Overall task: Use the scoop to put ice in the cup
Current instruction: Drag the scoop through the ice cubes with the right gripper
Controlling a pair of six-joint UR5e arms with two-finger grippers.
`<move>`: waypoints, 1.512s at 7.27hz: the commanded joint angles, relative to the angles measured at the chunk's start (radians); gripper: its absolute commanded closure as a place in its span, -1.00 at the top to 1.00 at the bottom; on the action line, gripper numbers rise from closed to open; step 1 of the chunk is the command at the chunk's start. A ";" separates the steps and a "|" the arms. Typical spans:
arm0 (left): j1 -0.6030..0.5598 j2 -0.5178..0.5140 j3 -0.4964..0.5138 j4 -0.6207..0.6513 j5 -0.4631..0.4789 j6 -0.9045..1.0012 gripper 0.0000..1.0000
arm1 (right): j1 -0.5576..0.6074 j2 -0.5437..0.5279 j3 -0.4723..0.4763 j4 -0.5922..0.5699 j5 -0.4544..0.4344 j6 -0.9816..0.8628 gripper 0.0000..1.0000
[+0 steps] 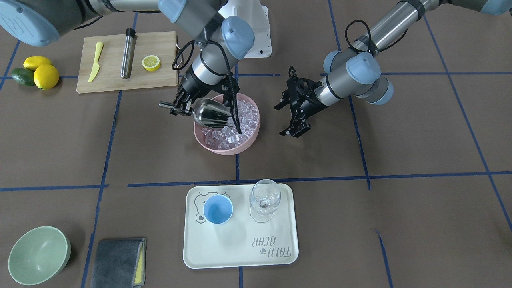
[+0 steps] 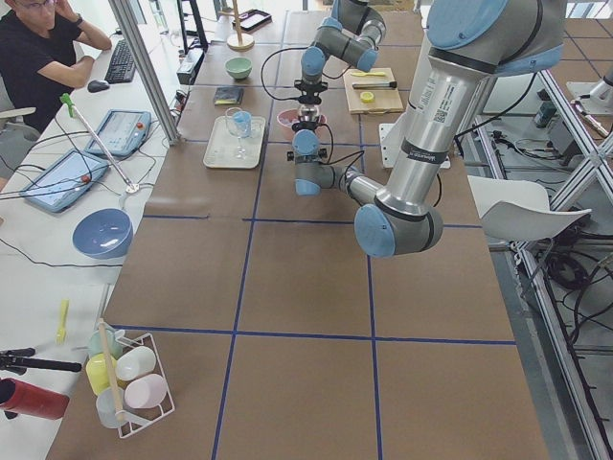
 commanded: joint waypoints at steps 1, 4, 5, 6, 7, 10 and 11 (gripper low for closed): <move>-0.002 -0.002 -0.003 0.000 0.000 0.001 1.00 | 0.020 -0.030 0.025 0.066 0.040 0.001 -1.00; -0.004 -0.008 -0.004 0.001 0.000 0.001 1.00 | 0.062 -0.132 0.063 0.274 0.143 0.007 -1.00; -0.004 -0.008 -0.004 0.001 0.000 0.001 1.00 | 0.069 -0.139 0.071 0.298 0.155 0.007 -1.00; -0.004 -0.008 -0.004 0.001 0.000 0.001 1.00 | 0.073 -0.139 0.071 0.310 0.159 0.007 -1.00; -0.007 -0.008 -0.004 0.001 0.000 0.001 1.00 | 0.083 -0.139 0.071 0.312 0.175 0.007 -1.00; -0.015 -0.008 -0.004 0.001 0.000 0.001 1.00 | 0.106 -0.175 0.069 0.459 0.243 0.021 -1.00; -0.019 -0.008 -0.004 0.003 0.000 0.001 1.00 | 0.121 -0.175 0.071 0.464 0.273 0.021 -1.00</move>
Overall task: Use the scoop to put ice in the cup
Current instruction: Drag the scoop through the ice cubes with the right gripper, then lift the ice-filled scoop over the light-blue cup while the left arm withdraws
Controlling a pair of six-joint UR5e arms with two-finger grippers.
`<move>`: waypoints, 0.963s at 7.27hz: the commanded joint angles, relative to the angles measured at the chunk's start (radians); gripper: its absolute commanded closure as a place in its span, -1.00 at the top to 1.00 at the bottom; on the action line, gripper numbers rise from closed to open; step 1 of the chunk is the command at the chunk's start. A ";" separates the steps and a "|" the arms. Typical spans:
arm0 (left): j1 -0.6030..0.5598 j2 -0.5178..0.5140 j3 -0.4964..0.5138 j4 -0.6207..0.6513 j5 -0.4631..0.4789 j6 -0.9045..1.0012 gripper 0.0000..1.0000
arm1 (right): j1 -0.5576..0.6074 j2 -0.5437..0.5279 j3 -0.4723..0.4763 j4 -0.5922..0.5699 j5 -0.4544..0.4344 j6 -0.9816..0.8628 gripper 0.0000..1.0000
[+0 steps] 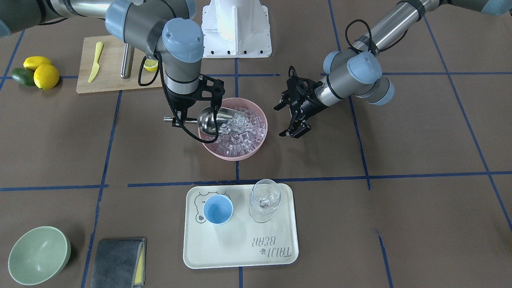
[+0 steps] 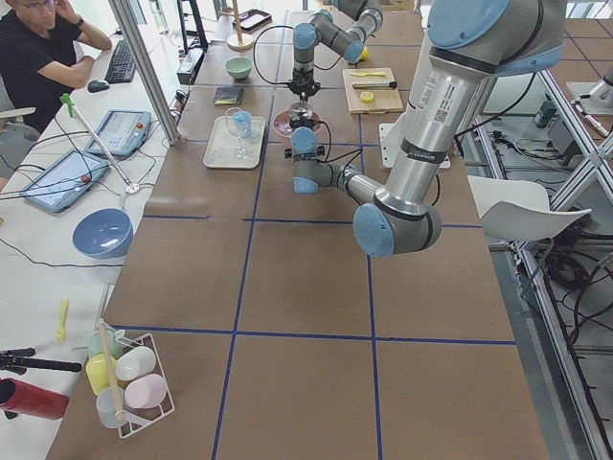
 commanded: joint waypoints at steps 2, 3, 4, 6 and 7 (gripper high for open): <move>-0.008 0.000 -0.002 0.009 -0.002 0.000 1.00 | 0.063 -0.006 0.019 0.030 0.100 0.001 -1.00; -0.016 0.003 -0.006 0.010 -0.009 -0.002 1.00 | 0.093 -0.006 0.032 0.028 0.138 0.001 -1.00; -0.036 0.012 -0.015 0.015 -0.012 -0.002 1.00 | 0.133 -0.006 0.055 0.028 0.183 0.003 -1.00; -0.062 0.021 -0.020 0.017 -0.014 -0.002 1.00 | 0.208 -0.008 0.074 0.025 0.249 0.004 -1.00; -0.089 0.028 -0.026 0.033 -0.015 -0.002 1.00 | 0.240 -0.009 0.074 0.019 0.258 0.006 -1.00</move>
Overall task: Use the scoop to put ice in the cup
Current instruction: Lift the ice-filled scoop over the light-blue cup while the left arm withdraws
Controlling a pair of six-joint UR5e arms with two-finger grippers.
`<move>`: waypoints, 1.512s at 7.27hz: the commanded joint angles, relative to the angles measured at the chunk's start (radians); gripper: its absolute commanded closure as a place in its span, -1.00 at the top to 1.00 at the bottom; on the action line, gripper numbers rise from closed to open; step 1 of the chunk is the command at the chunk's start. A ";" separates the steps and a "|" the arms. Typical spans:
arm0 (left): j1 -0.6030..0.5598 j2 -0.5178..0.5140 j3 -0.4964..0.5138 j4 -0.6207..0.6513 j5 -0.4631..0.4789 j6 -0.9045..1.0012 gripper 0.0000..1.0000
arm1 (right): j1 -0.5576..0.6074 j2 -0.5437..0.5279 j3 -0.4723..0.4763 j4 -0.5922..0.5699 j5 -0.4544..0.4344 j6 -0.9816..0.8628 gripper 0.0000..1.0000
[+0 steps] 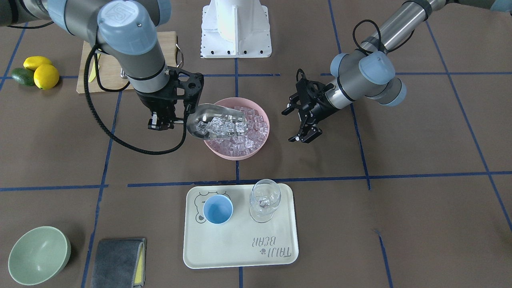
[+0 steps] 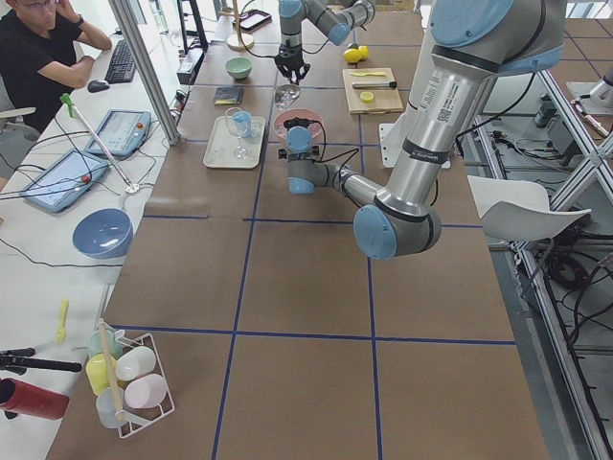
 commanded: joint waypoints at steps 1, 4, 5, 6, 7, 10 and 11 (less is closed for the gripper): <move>-0.063 0.009 -0.042 0.086 -0.020 -0.002 1.00 | 0.083 -0.001 0.005 -0.010 0.024 0.001 -1.00; -0.222 0.127 -0.102 0.218 -0.014 -0.002 1.00 | 0.162 -0.004 -0.011 -0.092 0.035 0.098 -1.00; -0.301 0.161 -0.105 0.218 -0.020 -0.003 1.00 | 0.164 0.014 -0.050 -0.089 0.035 0.177 -1.00; -0.363 0.201 -0.119 0.219 -0.028 -0.003 1.00 | 0.156 0.046 -0.114 -0.090 0.035 0.202 -1.00; -0.427 0.224 -0.143 0.237 -0.033 -0.003 1.00 | 0.148 0.066 -0.171 -0.090 0.033 0.210 -1.00; -0.622 0.268 -0.262 0.530 -0.080 0.008 1.00 | 0.115 0.087 -0.213 -0.093 0.022 0.253 -1.00; -0.632 0.281 -0.259 0.537 -0.077 0.006 1.00 | 0.093 0.127 -0.260 -0.108 0.024 0.283 -1.00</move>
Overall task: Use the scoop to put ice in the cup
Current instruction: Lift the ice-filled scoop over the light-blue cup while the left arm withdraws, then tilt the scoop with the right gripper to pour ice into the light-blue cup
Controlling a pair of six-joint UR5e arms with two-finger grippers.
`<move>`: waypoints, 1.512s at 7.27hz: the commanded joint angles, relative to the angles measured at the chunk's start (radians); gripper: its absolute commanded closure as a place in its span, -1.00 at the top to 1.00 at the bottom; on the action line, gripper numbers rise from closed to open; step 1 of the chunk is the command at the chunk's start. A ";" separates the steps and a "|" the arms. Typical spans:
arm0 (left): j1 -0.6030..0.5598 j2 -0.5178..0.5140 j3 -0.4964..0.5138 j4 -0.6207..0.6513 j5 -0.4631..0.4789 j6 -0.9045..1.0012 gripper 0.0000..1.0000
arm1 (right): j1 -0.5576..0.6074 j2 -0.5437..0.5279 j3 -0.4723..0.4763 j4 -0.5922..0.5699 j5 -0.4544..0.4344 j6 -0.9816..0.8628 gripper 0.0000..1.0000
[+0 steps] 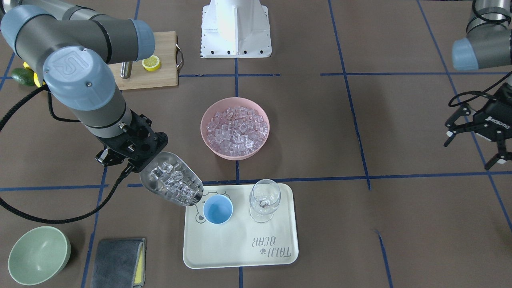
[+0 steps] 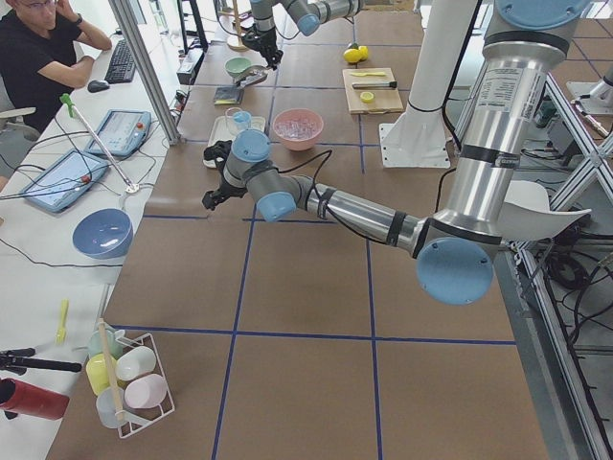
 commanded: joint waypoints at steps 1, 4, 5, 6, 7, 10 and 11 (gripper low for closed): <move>-0.080 0.035 -0.010 0.041 -0.009 0.001 1.00 | -0.040 0.085 -0.094 -0.032 0.000 0.035 -1.00; -0.106 0.048 -0.004 0.121 -0.116 0.002 1.00 | -0.051 0.123 -0.131 -0.098 0.000 0.034 -1.00; -0.109 0.049 0.002 0.130 -0.127 0.002 1.00 | -0.051 0.124 -0.142 -0.117 0.000 0.033 -1.00; -0.109 0.054 0.002 0.143 -0.131 0.001 1.00 | -0.051 0.124 -0.140 -0.159 0.000 0.020 -1.00; -0.109 0.057 0.002 0.155 -0.133 0.001 1.00 | -0.051 0.139 -0.143 -0.212 -0.003 0.008 -1.00; -0.109 0.058 0.003 0.157 -0.167 0.001 1.00 | -0.051 0.256 -0.261 -0.341 -0.017 -0.042 -1.00; -0.109 0.057 0.009 0.157 -0.168 0.001 1.00 | -0.051 0.296 -0.330 -0.344 -0.038 -0.045 -1.00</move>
